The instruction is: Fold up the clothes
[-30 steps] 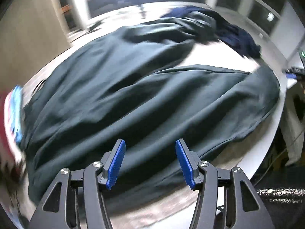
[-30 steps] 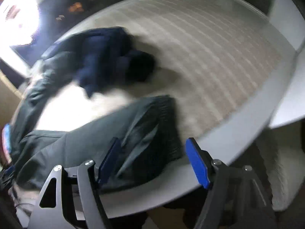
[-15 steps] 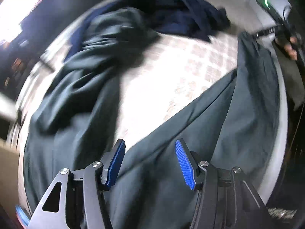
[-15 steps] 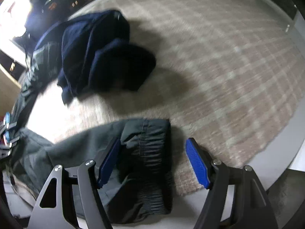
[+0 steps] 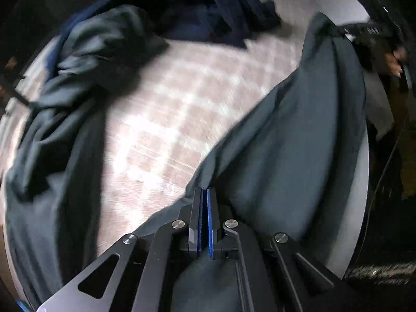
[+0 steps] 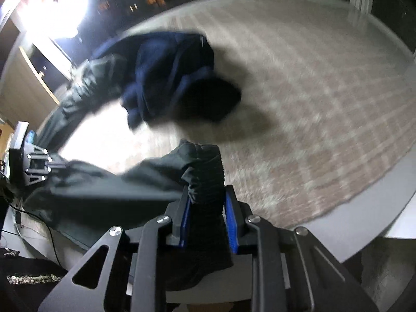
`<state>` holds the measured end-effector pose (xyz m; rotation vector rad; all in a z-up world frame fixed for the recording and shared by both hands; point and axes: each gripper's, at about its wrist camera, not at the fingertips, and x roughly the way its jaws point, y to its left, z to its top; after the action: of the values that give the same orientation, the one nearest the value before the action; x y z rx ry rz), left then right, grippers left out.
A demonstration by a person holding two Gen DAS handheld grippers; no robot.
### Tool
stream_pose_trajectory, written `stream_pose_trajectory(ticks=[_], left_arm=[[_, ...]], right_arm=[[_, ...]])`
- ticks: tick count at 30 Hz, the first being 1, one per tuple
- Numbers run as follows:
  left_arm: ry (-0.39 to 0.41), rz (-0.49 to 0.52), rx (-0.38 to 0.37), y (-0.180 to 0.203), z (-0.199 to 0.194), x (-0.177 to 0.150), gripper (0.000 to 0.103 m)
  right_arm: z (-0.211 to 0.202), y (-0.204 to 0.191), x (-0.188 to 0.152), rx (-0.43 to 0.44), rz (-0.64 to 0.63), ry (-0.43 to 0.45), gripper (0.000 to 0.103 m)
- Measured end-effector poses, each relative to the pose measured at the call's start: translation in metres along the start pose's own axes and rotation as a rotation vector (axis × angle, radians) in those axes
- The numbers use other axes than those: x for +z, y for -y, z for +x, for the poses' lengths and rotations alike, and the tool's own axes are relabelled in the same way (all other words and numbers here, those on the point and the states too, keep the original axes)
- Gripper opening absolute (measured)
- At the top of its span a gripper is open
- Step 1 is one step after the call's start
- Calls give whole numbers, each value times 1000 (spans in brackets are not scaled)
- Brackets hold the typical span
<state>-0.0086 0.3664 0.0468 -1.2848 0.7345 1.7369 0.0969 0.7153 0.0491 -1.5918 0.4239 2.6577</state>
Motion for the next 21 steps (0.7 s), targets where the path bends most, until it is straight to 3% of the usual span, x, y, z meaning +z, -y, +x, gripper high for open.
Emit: stream_pose_trajectory(ticks=[3,4,5,6,7,9,10,13,15,21], left_arm=[[115,-94,108,-17,-36,6,2],[128,-100,108,-20,-36,5,3],[141,-106,108,-23,-37,5,14],[150,-112,112,-26,-37,4,43],[106,-107,165,-26,-31,4,54],[20,-99,268,-26,-18,3,47],[35,-102,279,-25,-24,-1,46],[84,-132,201,-19,-51,-24,48],[76,-171,172,-13,-53,-40,49],[49,-286,86,4,-59,-90,49]], right_arm=[[-21,-9,8,-14,-48,73,23],[-20,-10,9,-20,-54,71,23],[-15,-10,10,-31,-58,57,24],[-4,-7,10,-51,-62,24,27],[6,-4,11,-82,-63,-5,38],[25,5,10,-177,-54,-46,45],[30,11,9,-197,-39,-56,45],[21,34,3,-113,64,-29,45],[16,46,-1,-104,102,-28,46],[45,26,-15,-108,31,-121,46]])
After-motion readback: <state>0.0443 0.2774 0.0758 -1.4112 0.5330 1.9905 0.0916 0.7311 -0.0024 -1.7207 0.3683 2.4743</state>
